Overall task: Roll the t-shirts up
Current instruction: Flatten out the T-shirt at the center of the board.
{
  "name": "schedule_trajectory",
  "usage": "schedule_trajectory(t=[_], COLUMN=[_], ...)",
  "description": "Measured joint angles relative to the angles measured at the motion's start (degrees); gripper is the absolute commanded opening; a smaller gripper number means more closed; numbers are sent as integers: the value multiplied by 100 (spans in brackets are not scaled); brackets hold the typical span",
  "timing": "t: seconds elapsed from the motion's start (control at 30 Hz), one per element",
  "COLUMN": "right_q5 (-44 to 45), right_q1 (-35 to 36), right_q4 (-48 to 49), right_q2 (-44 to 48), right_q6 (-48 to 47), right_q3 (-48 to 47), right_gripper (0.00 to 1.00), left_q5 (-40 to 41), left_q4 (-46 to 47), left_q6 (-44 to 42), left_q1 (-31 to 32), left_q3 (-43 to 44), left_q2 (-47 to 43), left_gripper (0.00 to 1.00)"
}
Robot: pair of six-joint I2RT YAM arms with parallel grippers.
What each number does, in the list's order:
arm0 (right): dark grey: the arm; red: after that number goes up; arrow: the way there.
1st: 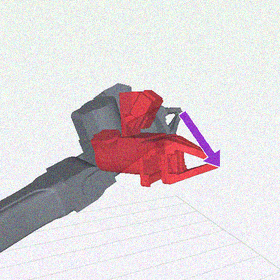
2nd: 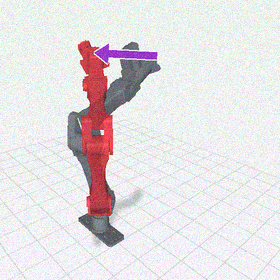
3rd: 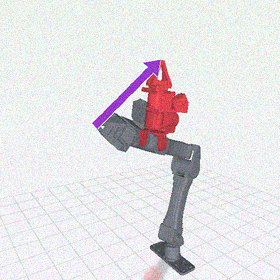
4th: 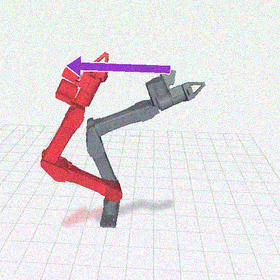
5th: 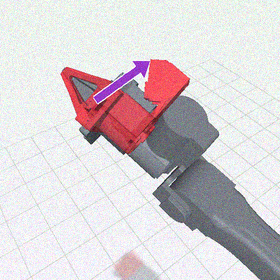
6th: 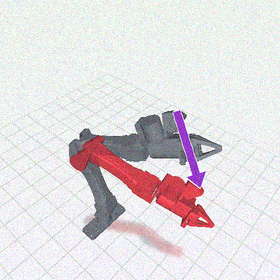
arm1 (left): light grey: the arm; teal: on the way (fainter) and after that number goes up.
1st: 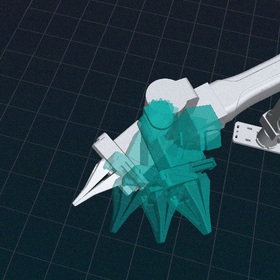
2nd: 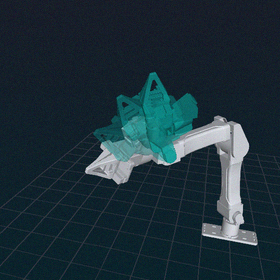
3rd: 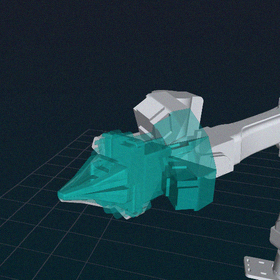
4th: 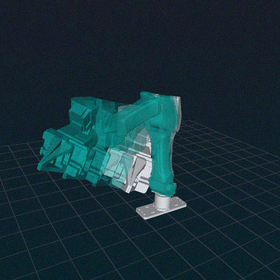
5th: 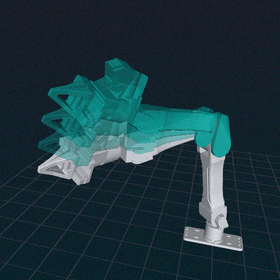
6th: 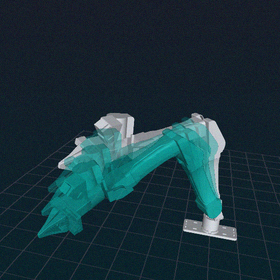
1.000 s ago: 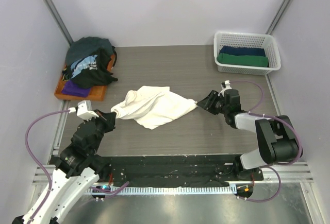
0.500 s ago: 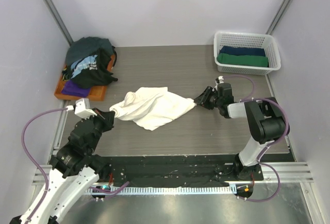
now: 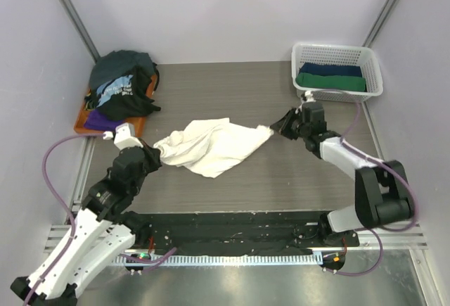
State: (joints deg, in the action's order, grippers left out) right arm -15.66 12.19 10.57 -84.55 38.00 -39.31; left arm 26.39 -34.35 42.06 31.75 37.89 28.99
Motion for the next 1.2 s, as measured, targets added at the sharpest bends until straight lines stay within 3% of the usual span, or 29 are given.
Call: schedule_trajectory(t=[0.2, 0.33, 0.5, 0.6, 0.77, 0.9, 1.03, 1.2], right_q5=[758, 1019, 1176, 1309, 1661, 2251, 2452, 2422], right_q1=[-297, -673, -1088, -1132, -1123, -1121, -1113, -1110], right_q4=[-1814, -2734, -3519, -3707, -4015, -4562, -4817, -4848], right_q2=[1043, 1163, 1370, 1910, 3665, 4822, 5165, 5051], right_q6=[-258, -391, -479, -494, -444, -361, -341, -339], right_q3=[-2057, -3801, -5302, -5176, -3298, -2157, -2133, -2529], right_gripper=[1, 1, 1, 1, 1, 1, 1, 1], left_q5=[7, -267, -372, -507, -669, -697, -688, -562], left_q4=[155, 44, 168, 415, 533, 238, 52, 70], left_q6=[-98, -400, -739, -802, -680, -592, -662, -957], left_q1=[-186, -911, -1338, -1342, -1344, -1329, -1311, -1309], left_q3=[927, 2500, 4140, 3967, 1982, 977, 1204, 2483], left_q2=[1381, 2500, 2767, 2369, 1239, 713, 356, 404], left_gripper=[0, 0, 0, 0, 0, 0, 0, 0])
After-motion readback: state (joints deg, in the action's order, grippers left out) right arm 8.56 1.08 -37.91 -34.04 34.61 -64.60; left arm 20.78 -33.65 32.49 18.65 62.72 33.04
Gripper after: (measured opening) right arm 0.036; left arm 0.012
